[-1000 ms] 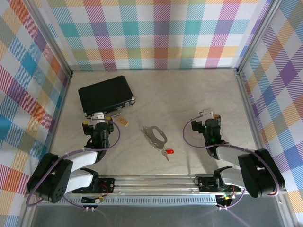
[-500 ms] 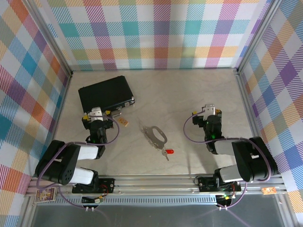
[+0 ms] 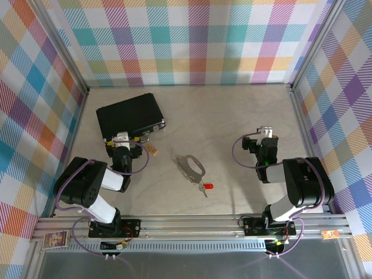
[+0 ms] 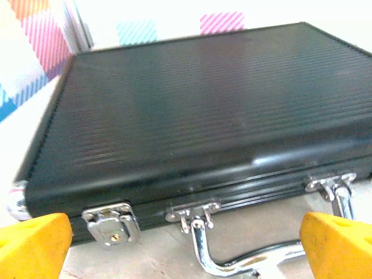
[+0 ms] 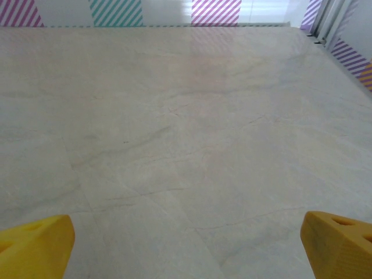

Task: Put the keys on the keyring

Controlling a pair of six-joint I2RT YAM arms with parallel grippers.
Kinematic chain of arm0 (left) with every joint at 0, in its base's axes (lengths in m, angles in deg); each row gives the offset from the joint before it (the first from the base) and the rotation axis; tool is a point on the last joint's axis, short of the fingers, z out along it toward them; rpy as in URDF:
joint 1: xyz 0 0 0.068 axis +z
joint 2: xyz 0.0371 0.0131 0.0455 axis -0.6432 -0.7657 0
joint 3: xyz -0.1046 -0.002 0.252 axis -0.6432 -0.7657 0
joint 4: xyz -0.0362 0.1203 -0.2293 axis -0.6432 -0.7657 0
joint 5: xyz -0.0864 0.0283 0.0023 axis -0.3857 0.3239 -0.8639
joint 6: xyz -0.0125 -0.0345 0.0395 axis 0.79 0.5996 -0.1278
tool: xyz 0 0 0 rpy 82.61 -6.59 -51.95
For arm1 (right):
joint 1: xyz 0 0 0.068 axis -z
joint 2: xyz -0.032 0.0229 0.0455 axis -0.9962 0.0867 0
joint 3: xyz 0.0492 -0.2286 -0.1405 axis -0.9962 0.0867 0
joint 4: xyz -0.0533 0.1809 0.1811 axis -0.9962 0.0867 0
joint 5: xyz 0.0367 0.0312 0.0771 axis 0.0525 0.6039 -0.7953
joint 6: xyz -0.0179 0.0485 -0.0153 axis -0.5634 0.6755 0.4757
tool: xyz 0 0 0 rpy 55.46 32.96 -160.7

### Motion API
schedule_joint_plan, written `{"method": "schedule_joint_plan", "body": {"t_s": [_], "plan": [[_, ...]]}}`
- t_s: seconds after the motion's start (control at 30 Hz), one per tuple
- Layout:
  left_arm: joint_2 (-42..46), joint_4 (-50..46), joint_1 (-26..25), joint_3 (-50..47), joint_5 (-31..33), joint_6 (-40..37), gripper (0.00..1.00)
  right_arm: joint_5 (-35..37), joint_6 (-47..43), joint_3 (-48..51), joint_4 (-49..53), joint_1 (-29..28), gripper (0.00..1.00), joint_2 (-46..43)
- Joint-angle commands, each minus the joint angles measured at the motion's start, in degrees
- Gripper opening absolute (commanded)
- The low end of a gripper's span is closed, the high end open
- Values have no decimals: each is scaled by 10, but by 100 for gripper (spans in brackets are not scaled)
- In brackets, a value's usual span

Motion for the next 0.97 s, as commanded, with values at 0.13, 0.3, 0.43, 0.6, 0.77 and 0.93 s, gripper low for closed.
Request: {"method": "schedule_joint_plan", "body": {"t_s": [0.13,0.3,0.43,0.6,0.77,0.93], "plan": [[2,-96,32,67,-37,27,100,-42,39,-31,33,26,99,-2],[5,-119,57,74,-64,46,100,-43,36,-25,25,26,99,-6],[7,-123,56,73,-65,46,100,-42,36,-26,26,27,99,-4],[7,-122,56,73,-64,46,100,-44,36,-26,27,26,99,-5],[8,-120,56,72,-65,45,100,-44,38,-29,31,26,99,-4],[8,-118,56,70,-70,44,100,-44,36,-27,28,26,99,-5]]}}
